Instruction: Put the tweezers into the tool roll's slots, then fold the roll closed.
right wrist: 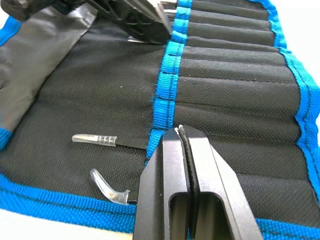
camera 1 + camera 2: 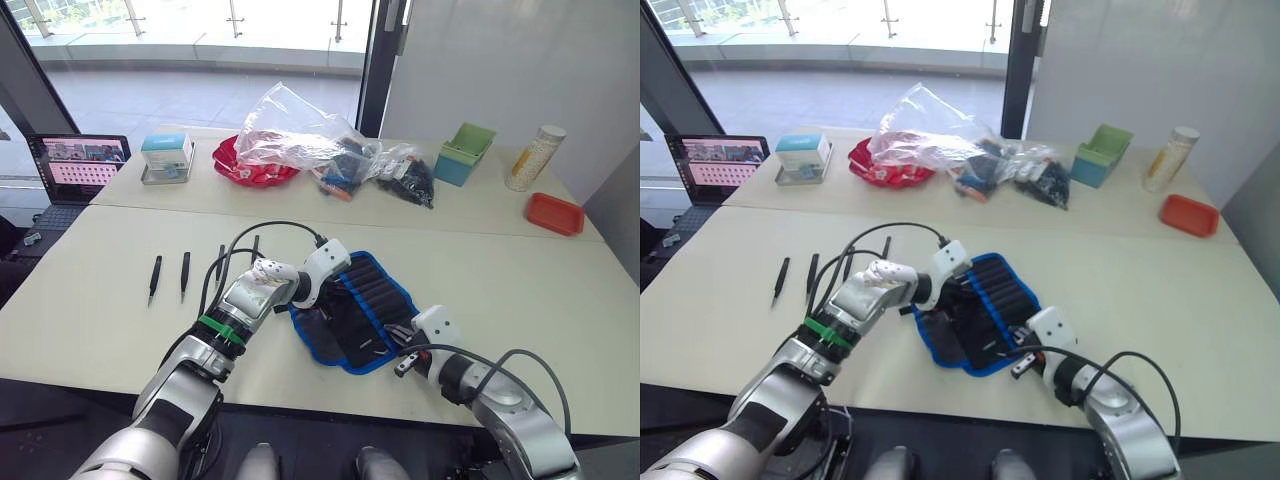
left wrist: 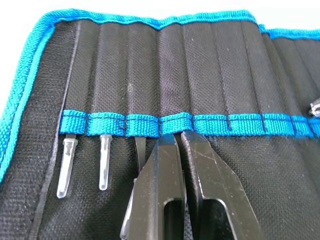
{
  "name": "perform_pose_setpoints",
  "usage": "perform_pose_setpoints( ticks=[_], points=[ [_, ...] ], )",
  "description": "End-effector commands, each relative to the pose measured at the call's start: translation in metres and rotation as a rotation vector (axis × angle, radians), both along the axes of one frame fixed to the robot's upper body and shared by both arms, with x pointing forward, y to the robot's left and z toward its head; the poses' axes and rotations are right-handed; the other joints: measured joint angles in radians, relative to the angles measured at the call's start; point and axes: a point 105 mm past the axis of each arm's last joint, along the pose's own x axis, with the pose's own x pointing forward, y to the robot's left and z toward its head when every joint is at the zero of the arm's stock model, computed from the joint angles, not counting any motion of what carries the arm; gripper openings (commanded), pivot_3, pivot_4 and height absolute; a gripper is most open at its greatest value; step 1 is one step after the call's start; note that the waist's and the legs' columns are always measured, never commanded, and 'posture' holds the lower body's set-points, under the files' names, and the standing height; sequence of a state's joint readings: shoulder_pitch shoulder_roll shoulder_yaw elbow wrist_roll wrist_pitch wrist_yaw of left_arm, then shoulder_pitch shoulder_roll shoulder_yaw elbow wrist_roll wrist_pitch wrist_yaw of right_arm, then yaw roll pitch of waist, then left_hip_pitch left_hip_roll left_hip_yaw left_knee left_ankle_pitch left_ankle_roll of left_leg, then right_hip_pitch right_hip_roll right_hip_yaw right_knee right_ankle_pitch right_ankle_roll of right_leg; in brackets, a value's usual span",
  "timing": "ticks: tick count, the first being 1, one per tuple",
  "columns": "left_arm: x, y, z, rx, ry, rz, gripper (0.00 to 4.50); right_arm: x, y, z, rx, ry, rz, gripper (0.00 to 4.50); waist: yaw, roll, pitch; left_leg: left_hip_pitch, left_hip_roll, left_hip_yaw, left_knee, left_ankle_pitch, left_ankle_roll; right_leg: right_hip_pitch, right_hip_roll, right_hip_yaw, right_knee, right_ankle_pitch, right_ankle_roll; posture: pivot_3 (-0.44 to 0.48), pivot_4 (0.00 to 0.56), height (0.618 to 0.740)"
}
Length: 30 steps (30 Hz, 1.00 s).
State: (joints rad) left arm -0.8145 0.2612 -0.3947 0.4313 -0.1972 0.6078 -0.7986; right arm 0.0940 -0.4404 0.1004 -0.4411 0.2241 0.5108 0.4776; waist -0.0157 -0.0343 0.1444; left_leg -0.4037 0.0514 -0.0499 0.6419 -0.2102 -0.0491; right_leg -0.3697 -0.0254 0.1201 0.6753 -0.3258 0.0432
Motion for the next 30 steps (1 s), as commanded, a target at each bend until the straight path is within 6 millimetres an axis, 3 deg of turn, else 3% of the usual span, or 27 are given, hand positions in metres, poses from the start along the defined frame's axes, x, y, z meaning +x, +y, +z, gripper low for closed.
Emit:
perform_pose_setpoints(
  ticks=[1,2,7,12,16,18,21,23,27,30],
  points=[
    [0.005,0.007,0.001,-0.050,0.005,0.043,0.00,-0.014,0.012,-0.022,0.006,0.114,0.054,0.01,-0.001,0.000,0.000,-0.001,0.000,0.000,0.000,0.000,0.000,0.000,0.000,0.000,-0.001,0.000,0.001,0.000,0.150,0.723],
    [0.005,0.009,0.004,-0.063,0.007,0.043,0.00,-0.013,0.012,-0.022,0.005,0.113,0.053,0.01,-0.001,0.000,0.000,-0.001,0.000,-0.001,0.000,0.000,0.000,0.000,0.000,0.000,-0.001,-0.001,0.001,0.000,0.150,0.723],
    [-0.011,0.024,0.038,-0.167,-0.047,-0.046,1.59,-0.009,0.005,-0.024,-0.022,0.103,0.011,0.00,-0.017,0.000,0.000,-0.001,0.000,-0.002,0.000,0.000,0.000,0.000,0.001,0.000,0.000,-0.001,0.001,0.000,0.150,0.723],
    [-0.033,0.052,0.080,-0.302,-0.165,-0.071,3.25,-0.010,0.003,-0.030,-0.027,0.114,-0.008,0.00,-0.023,0.000,0.000,-0.002,0.000,-0.003,-0.001,0.000,0.000,0.000,0.000,0.000,0.001,-0.001,0.000,0.000,0.150,0.723],
    [-0.048,0.098,0.100,-0.362,-0.303,0.044,4.49,-0.011,0.002,-0.033,-0.027,0.118,-0.017,0.00,-0.031,0.001,0.000,-0.001,0.000,-0.004,-0.001,0.000,0.000,0.000,0.000,0.000,0.000,-0.001,0.000,0.000,0.150,0.723],
    [-0.052,0.123,0.096,-0.340,-0.336,0.139,4.49,-0.011,0.001,-0.032,-0.021,0.115,-0.024,0.00,-0.030,0.001,0.000,0.000,0.000,-0.003,-0.002,0.000,0.000,0.000,0.000,0.000,0.001,-0.001,0.000,0.000,0.150,0.723],
    [-0.059,0.184,0.062,-0.199,-0.315,0.412,4.49,-0.011,-0.002,-0.032,-0.003,0.098,-0.041,0.00,-0.031,0.001,0.000,0.000,0.000,-0.004,-0.002,0.000,0.000,0.001,0.000,-0.001,0.000,-0.002,-0.001,0.000,0.150,0.723],
    [-0.068,0.220,0.055,-0.169,-0.333,0.595,4.49,-0.011,-0.005,-0.034,0.018,0.101,-0.054,0.00,-0.030,0.001,0.001,0.001,0.000,-0.004,-0.003,0.000,0.000,0.001,-0.001,0.000,0.000,-0.002,-0.001,0.000,0.150,0.723],
    [-0.086,0.254,0.055,-0.188,-0.369,0.810,4.49,-0.014,-0.010,-0.039,0.031,0.114,-0.066,0.00,-0.016,-0.006,0.002,0.000,0.000,-0.006,-0.003,0.000,0.000,0.002,-0.002,-0.003,-0.001,-0.002,-0.001,0.000,0.150,0.723],
    [-0.110,0.282,0.041,-0.197,-0.343,0.992,4.49,-0.017,-0.012,-0.041,0.035,0.127,-0.074,0.00,-0.013,-0.008,0.001,0.000,-0.001,-0.005,-0.003,0.000,-0.001,0.004,-0.004,-0.004,-0.004,-0.002,0.000,0.000,0.150,0.723]
  ],
)
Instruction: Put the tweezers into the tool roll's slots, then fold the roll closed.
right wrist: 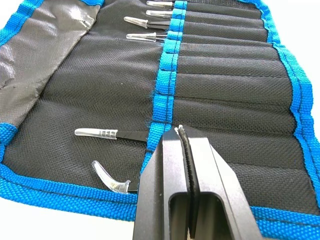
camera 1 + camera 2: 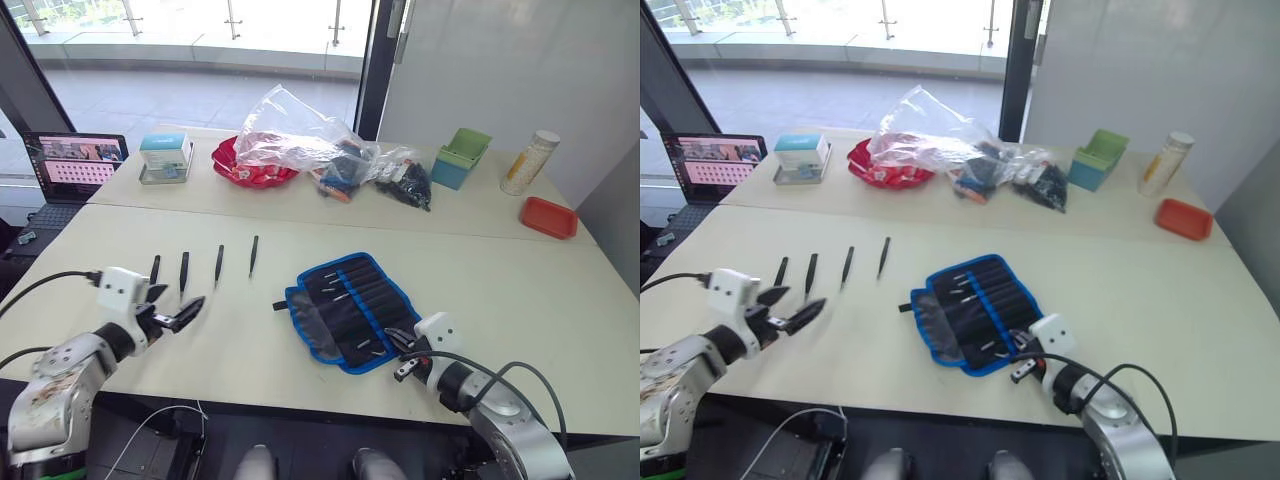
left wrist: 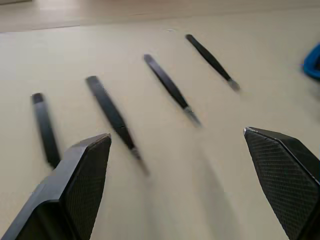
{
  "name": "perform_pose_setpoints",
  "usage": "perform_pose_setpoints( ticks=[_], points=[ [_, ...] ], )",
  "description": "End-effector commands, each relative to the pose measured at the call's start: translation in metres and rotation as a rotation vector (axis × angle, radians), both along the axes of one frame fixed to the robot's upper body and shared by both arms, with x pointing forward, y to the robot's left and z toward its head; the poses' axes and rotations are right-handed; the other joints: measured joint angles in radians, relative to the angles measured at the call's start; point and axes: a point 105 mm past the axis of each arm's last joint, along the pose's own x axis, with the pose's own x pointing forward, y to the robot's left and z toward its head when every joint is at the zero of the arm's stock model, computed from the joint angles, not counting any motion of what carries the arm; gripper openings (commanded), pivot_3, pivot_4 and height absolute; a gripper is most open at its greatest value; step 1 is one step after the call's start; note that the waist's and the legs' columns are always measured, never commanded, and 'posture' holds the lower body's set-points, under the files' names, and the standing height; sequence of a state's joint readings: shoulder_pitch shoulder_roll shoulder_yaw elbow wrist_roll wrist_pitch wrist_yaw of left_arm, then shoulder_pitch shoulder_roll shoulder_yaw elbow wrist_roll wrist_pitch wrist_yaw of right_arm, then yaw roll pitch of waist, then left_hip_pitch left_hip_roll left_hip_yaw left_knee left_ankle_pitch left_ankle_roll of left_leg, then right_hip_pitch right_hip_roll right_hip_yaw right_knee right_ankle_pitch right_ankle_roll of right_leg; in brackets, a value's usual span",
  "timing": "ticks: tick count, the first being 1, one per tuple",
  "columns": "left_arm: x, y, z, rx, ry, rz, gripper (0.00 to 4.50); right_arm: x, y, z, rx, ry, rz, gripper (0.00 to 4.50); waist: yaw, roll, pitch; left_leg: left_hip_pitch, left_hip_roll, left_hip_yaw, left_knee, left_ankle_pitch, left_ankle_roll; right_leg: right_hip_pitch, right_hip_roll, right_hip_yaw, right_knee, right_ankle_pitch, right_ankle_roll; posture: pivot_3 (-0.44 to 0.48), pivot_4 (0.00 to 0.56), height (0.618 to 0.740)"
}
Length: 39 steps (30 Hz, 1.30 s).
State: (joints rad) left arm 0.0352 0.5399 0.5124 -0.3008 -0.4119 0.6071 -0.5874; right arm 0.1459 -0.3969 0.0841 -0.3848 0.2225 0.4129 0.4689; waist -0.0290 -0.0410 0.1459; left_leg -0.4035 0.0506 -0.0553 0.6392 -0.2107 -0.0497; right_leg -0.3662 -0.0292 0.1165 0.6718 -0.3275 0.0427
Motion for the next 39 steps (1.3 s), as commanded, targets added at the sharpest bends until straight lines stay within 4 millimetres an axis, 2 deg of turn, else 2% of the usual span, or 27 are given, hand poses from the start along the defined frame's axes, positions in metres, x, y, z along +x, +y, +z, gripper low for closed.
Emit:
perform_pose_setpoints(
  ticks=[1,6,11,17,22,27,31,34,39],
  points=[
    [-0.025,0.023,0.001,-0.037,-0.028,0.153,4.49,-0.014,-0.008,-0.031,-0.010,0.132,-0.024,0.00,-0.002,-0.001,-0.001,0.000,0.000,0.000,0.000,0.000,0.000,0.000,0.000,0.000,0.000,0.000,0.000,0.000,0.150,0.723],
    [-0.072,0.047,-0.022,-0.047,0.015,0.371,4.49,-0.019,-0.013,-0.034,-0.001,0.139,-0.052,0.00,-0.010,-0.003,-0.002,0.001,0.001,0.000,0.000,-0.002,-0.003,0.001,0.000,0.000,0.000,0.000,0.000,0.000,0.150,0.723],
    [-0.075,0.057,-0.031,-0.062,0.031,0.427,4.49,-0.019,-0.012,-0.033,0.002,0.139,-0.027,0.00,0.007,-0.003,-0.002,0.006,0.001,-0.001,0.000,-0.002,-0.004,0.011,0.000,-0.002,-0.009,-0.007,-0.001,0.000,0.150,0.723],
    [-0.051,0.057,-0.033,-0.035,0.065,0.398,4.49,-0.014,-0.010,-0.029,0.012,0.123,-0.032,0.00,0.004,-0.003,-0.002,0.009,0.001,0.000,-0.001,-0.003,-0.005,0.012,0.000,-0.001,-0.009,-0.008,-0.002,0.000,0.150,0.723],
    [-0.011,0.041,-0.033,-0.039,0.098,0.310,4.49,-0.012,-0.001,-0.022,0.060,0.108,-0.022,0.00,-0.002,-0.003,-0.002,0.009,0.001,0.000,-0.001,-0.003,-0.005,0.012,0.000,-0.001,-0.008,-0.008,-0.002,0.000,0.150,0.723],
    [0.023,0.036,-0.048,0.000,0.158,0.289,4.49,-0.009,0.005,-0.015,0.091,0.090,-0.024,0.00,-0.013,-0.002,-0.001,0.009,0.001,-0.001,-0.001,-0.003,-0.005,0.012,0.001,-0.002,-0.008,-0.008,-0.001,0.000,0.150,0.723],
    [0.037,0.036,-0.060,0.031,0.209,0.319,4.49,-0.006,0.006,-0.008,0.129,0.076,-0.038,0.00,-0.013,0.003,-0.003,0.011,0.001,-0.001,-0.004,-0.003,-0.005,0.013,0.000,-0.001,-0.007,-0.008,-0.001,0.000,0.150,0.723],
    [0.043,0.028,-0.075,-0.002,0.245,0.351,3.66,-0.004,0.004,-0.004,0.121,0.059,-0.052,0.00,-0.013,0.012,-0.006,0.013,0.000,0.000,-0.005,-0.003,-0.005,0.013,0.000,0.000,-0.007,-0.008,-0.001,0.000,0.150,0.723],
    [0.043,0.030,-0.078,-0.052,0.240,0.390,1.98,-0.005,0.003,-0.004,0.116,0.061,-0.053,0.00,-0.013,0.016,-0.009,0.014,0.000,0.002,-0.006,-0.003,-0.005,0.013,0.000,0.002,-0.007,-0.008,-0.001,0.000,0.150,0.723]
  ],
)
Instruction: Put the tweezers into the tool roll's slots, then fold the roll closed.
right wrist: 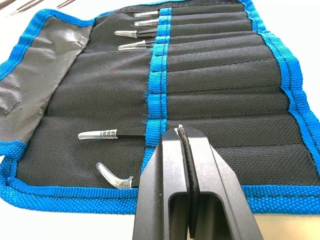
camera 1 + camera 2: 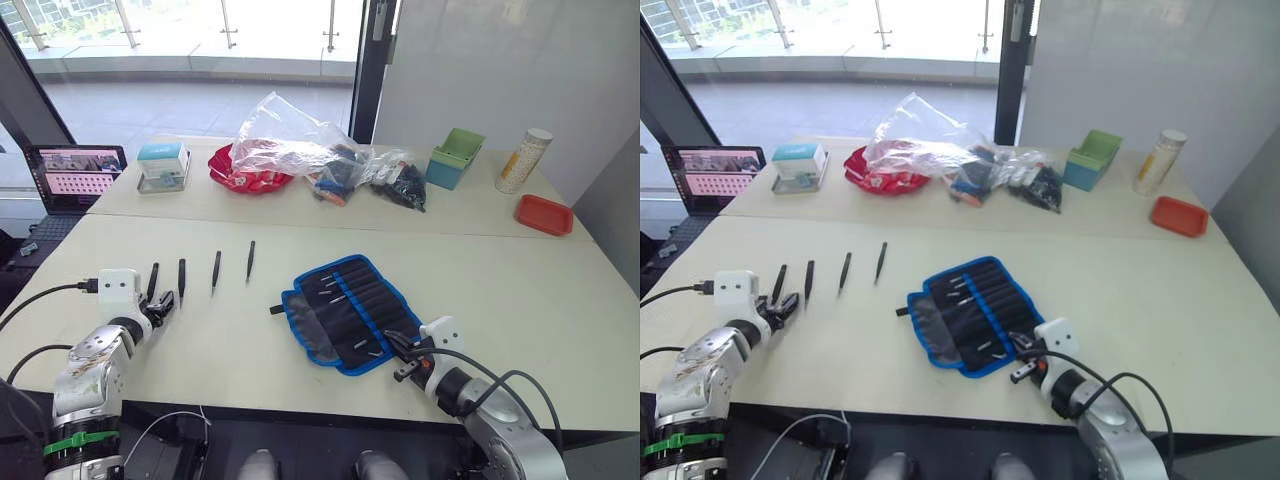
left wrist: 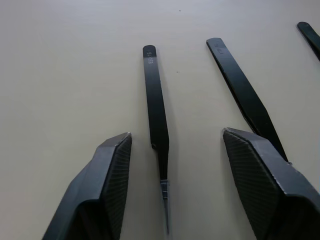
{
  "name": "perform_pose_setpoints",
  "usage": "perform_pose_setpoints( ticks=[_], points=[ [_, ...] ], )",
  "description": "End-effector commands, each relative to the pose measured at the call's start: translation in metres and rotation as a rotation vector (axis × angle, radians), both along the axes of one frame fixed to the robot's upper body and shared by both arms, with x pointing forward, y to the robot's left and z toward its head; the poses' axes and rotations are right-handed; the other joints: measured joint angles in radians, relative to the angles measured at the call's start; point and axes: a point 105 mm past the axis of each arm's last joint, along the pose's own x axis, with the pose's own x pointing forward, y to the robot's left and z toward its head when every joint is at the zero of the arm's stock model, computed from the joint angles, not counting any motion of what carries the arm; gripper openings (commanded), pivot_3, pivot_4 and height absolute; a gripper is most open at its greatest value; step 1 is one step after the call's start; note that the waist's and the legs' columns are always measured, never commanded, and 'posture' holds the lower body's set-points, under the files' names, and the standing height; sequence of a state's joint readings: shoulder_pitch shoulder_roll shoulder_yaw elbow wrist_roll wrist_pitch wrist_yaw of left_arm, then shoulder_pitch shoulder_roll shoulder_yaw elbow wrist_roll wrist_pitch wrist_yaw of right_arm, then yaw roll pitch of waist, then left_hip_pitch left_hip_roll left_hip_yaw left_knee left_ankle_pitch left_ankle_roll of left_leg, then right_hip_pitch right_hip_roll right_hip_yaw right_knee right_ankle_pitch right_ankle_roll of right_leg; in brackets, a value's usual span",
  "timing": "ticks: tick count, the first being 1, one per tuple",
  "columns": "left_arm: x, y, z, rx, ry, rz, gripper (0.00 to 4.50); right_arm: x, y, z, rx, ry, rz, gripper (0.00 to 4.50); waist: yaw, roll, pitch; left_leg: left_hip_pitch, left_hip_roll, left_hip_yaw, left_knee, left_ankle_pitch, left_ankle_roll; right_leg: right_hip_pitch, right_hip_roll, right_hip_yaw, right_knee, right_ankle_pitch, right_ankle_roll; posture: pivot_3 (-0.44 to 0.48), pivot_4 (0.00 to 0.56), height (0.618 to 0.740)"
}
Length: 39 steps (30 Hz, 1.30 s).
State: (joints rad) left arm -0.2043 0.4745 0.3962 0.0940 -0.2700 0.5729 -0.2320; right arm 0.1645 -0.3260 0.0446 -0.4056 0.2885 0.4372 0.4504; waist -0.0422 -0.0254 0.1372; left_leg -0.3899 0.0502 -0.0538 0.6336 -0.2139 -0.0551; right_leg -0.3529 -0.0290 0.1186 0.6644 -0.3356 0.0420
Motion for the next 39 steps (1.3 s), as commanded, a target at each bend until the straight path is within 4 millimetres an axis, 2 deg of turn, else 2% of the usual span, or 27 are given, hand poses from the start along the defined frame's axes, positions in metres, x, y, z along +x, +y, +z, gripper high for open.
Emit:
perform_pose_setpoints(
  ticks=[1,6,8,13,14,16,18,21,22,23,25,27,30,32,33,35,39],
  points=[
    [-0.006,-0.004,-0.027,-0.062,0.085,0.017,1.70,-0.004,0.001,-0.009,-0.006,0.048,0.003,0.00,0.000,0.000,0.000,0.000,0.000,0.000,0.000,0.000,0.000,0.000,0.000,0.000,0.000,0.000,0.000,0.000,0.150,0.723],
    [-0.004,0.002,-0.028,-0.069,0.082,0.034,0.02,-0.003,0.001,-0.008,-0.009,0.043,0.005,0.00,0.002,0.002,-0.001,0.000,-0.001,0.000,0.000,0.000,0.000,0.000,0.000,0.000,0.000,0.000,0.001,0.000,0.150,0.723],
    [-0.001,0.001,-0.022,-0.075,0.052,0.023,0.02,-0.003,0.001,-0.008,-0.015,0.043,0.009,0.00,0.003,0.002,-0.001,0.000,-0.001,0.000,0.000,0.000,0.000,0.000,0.000,0.000,0.000,0.000,0.001,0.000,0.150,0.723],
    [0.007,0.005,0.005,-0.057,-0.068,0.001,0.02,-0.003,0.000,-0.010,-0.026,0.048,0.013,0.00,0.005,0.002,-0.001,0.000,-0.001,0.000,0.000,0.000,0.000,0.000,0.000,0.000,0.000,-0.001,0.001,0.000,0.150,0.723],
    [0.009,0.007,0.016,-0.047,-0.106,0.001,0.02,-0.003,0.001,-0.010,-0.027,0.048,0.014,0.00,0.005,0.001,0.000,0.000,-0.001,0.000,0.000,0.000,0.000,0.000,0.000,0.000,0.000,-0.001,0.001,0.000,0.150,0.723],
    [0.015,0.007,0.058,0.011,-0.223,-0.041,0.02,-0.004,0.002,-0.010,-0.032,0.051,0.018,0.00,0.005,-0.004,0.002,-0.001,-0.001,0.000,0.000,0.000,0.000,0.000,0.000,0.000,0.000,-0.001,0.001,0.000,0.150,0.723],
    [0.018,-0.009,0.102,0.071,-0.333,-0.143,0.02,-0.005,0.002,-0.010,-0.032,0.051,0.019,0.00,0.004,-0.013,0.007,-0.002,0.001,-0.001,0.000,0.001,-0.001,-0.002,0.001,-0.001,0.000,0.000,0.001,0.000,0.150,0.723],
    [0.026,-0.038,0.133,0.025,-0.415,-0.266,0.02,-0.002,0.002,-0.011,-0.036,0.049,0.016,0.00,0.005,-0.020,0.010,-0.010,0.002,-0.005,0.000,0.002,-0.003,-0.008,0.002,-0.004,0.000,0.000,0.000,0.000,0.150,0.723],
    [0.029,-0.057,0.143,-0.011,-0.431,-0.338,0.02,-0.002,0.002,-0.011,-0.038,0.049,0.021,0.00,0.006,-0.020,0.009,-0.010,0.001,-0.004,0.000,0.002,-0.003,-0.007,0.001,-0.004,0.000,0.000,0.000,0.000,0.150,0.723],
    [0.033,-0.088,0.146,-0.053,-0.402,-0.468,0.02,-0.001,0.003,-0.010,-0.042,0.048,0.030,0.00,0.007,-0.021,0.009,-0.010,-0.001,-0.004,0.000,0.002,-0.003,-0.007,-0.002,-0.004,0.000,0.000,0.000,0.000,0.150,0.723],
    [0.032,-0.133,0.141,-0.067,-0.309,-0.659,0.02,0.000,0.004,-0.010,-0.050,0.045,0.043,0.00,0.008,-0.019,0.010,-0.010,-0.003,-0.004,0.000,0.002,-0.003,-0.006,-0.003,-0.004,0.000,0.001,0.001,0.000,0.150,0.723],
    [0.029,-0.164,0.133,-0.076,-0.224,-0.773,0.02,0.002,0.004,-0.009,-0.056,0.042,0.044,0.00,0.004,-0.016,0.011,-0.009,-0.003,-0.004,0.000,0.001,-0.003,-0.006,-0.003,-0.004,0.000,0.001,0.002,0.000,0.150,0.723],
    [0.024,-0.190,0.125,-0.124,-0.144,-0.862,0.02,0.004,0.003,-0.009,-0.058,0.040,0.042,0.00,-0.011,-0.015,0.013,-0.010,-0.002,-0.004,-0.001,0.001,-0.002,-0.008,-0.001,-0.003,0.000,0.001,0.001,0.000,0.150,0.723],
    [0.009,-0.216,0.100,-0.106,0.046,-1.006,0.02,0.006,0.004,-0.008,-0.064,0.035,0.046,0.00,-0.013,-0.015,0.013,-0.012,0.000,-0.005,-0.002,0.001,-0.002,-0.011,0.002,-0.002,0.001,0.001,0.001,0.000,0.150,0.723],
    [-0.002,-0.225,0.085,-0.042,0.156,-1.083,0.02,0.006,0.003,-0.008,-0.070,0.029,0.044,0.00,-0.013,-0.015,0.013,-0.012,0.000,-0.005,-0.003,0.001,-0.002,-0.012,0.002,-0.002,0.003,0.001,0.001,0.000,0.150,0.723],
    [-0.013,-0.229,0.072,0.035,0.266,-1.144,0.02,0.007,0.002,-0.007,-0.078,0.022,0.041,0.00,-0.013,-0.014,0.013,-0.013,-0.001,-0.006,-0.003,0.001,-0.002,-0.012,0.003,0.000,0.003,0.001,0.001,0.000,0.150,0.723],
    [-0.022,-0.235,0.079,0.044,0.347,-1.216,0.02,0.007,0.000,-0.007,-0.082,0.019,0.030,0.00,-0.004,-0.014,0.015,-0.014,-0.001,-0.005,-0.001,0.002,-0.002,-0.013,0.003,0.001,0.002,0.001,0.001,0.000,0.150,0.723]
  ],
)
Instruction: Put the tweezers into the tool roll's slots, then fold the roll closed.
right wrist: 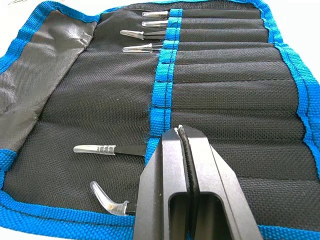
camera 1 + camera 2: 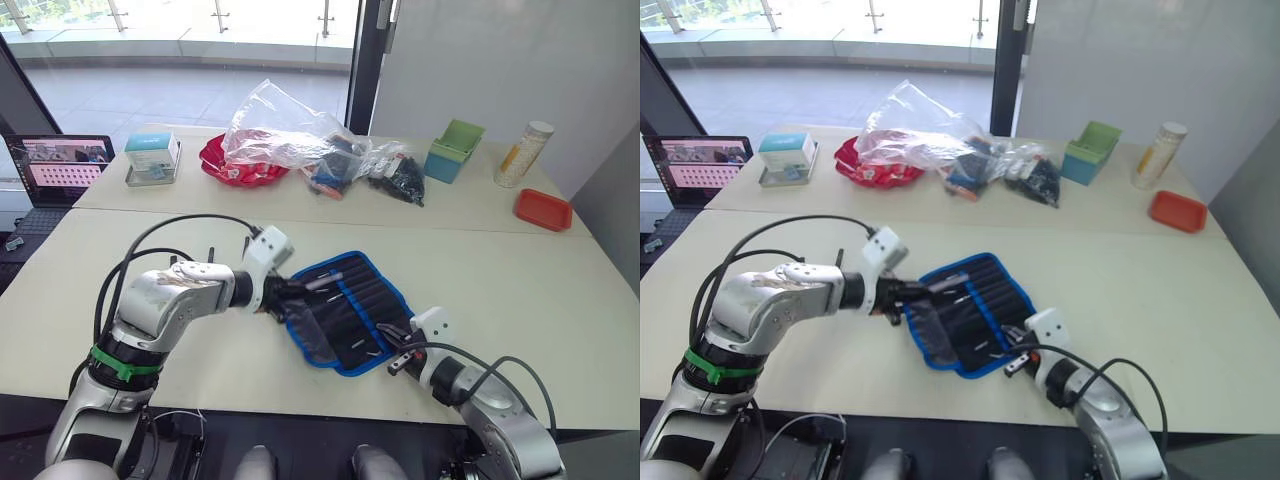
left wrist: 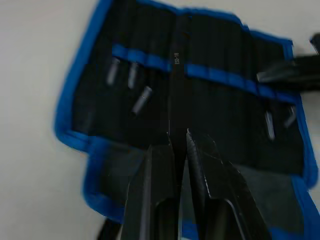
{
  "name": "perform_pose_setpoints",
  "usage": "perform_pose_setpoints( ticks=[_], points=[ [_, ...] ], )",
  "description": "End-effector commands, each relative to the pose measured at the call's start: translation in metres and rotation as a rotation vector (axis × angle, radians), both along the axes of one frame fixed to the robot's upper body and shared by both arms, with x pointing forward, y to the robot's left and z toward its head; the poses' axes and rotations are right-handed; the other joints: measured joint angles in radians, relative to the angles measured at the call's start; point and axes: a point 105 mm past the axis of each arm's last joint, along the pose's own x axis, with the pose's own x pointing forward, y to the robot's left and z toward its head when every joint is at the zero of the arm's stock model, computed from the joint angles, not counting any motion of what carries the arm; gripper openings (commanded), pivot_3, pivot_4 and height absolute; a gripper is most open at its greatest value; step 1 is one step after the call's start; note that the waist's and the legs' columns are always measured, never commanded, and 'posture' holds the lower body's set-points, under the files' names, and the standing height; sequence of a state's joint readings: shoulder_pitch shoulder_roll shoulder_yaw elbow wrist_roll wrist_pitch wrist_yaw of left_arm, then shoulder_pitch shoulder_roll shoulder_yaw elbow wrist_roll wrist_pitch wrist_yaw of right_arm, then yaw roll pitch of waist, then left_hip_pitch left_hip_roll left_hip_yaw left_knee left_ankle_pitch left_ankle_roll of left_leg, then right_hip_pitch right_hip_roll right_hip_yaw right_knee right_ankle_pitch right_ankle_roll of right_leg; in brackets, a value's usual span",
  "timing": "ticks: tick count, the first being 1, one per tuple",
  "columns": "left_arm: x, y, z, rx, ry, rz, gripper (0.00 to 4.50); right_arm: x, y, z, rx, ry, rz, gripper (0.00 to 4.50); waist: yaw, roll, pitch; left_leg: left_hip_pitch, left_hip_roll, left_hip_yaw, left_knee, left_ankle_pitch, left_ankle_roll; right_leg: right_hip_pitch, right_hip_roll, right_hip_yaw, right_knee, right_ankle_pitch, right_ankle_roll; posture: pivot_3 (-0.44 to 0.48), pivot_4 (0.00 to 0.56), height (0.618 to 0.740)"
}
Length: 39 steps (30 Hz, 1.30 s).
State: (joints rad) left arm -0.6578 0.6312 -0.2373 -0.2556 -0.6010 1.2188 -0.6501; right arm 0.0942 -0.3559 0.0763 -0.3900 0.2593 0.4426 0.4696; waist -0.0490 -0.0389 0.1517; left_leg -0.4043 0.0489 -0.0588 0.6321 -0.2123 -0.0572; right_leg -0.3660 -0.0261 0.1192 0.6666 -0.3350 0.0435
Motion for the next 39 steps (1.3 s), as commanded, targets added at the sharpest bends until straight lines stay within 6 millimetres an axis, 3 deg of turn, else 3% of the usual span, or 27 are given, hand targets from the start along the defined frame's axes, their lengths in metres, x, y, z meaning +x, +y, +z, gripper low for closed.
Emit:
perform_pose_setpoints(
  ticks=[1,10,20,27,31,39],
  points=[
    [-0.007,-0.006,0.016,0.047,0.004,-0.071,0.02,-0.003,-0.008,-0.015,-0.031,0.056,-0.034,0.00,0.004,0.000,0.000,-0.001,0.000,0.000,0.000,0.000,0.000,-0.001,0.000,0.000,-0.001,0.000,0.000,0.000,0.150,0.723],
    [0.000,-0.020,0.006,0.127,-0.024,-0.091,0.02,-0.009,-0.007,-0.018,-0.018,0.061,-0.056,0.00,0.008,0.000,0.000,-0.002,0.000,0.001,0.000,0.000,0.000,-0.001,0.000,0.001,-0.001,0.000,0.000,0.000,0.150,0.723],
    [0.012,-0.019,-0.003,0.174,-0.037,-0.060,0.02,-0.012,-0.009,-0.019,-0.020,0.067,-0.062,0.00,0.012,0.000,0.000,-0.002,0.000,0.000,0.001,0.000,0.000,-0.001,0.000,0.001,-0.001,0.000,0.000,0.000,0.150,0.723],
    [0.009,-0.036,-0.007,0.169,-0.035,-0.110,0.02,-0.016,-0.006,-0.020,-0.018,0.079,-0.050,0.00,0.018,0.000,0.000,-0.003,-0.001,0.000,0.001,0.000,0.000,-0.001,0.000,0.001,-0.001,0.000,0.000,0.000,0.150,0.723],
    [0.014,-0.042,-0.009,0.179,-0.052,-0.120,0.02,-0.018,-0.003,-0.020,-0.016,0.086,-0.038,0.00,0.024,0.000,0.000,-0.003,-0.001,0.000,0.001,0.000,0.000,-0.001,0.000,0.001,-0.001,0.000,0.000,0.000,0.150,0.723],
    [0.031,-0.074,-0.012,0.159,-0.142,-0.167,0.02,-0.024,0.002,-0.024,-0.021,0.112,-0.010,0.00,0.034,0.000,0.000,-0.003,-0.001,0.000,0.002,0.000,0.000,-0.001,0.000,0.001,-0.001,0.000,0.000,0.000,0.150,0.723]
  ],
)
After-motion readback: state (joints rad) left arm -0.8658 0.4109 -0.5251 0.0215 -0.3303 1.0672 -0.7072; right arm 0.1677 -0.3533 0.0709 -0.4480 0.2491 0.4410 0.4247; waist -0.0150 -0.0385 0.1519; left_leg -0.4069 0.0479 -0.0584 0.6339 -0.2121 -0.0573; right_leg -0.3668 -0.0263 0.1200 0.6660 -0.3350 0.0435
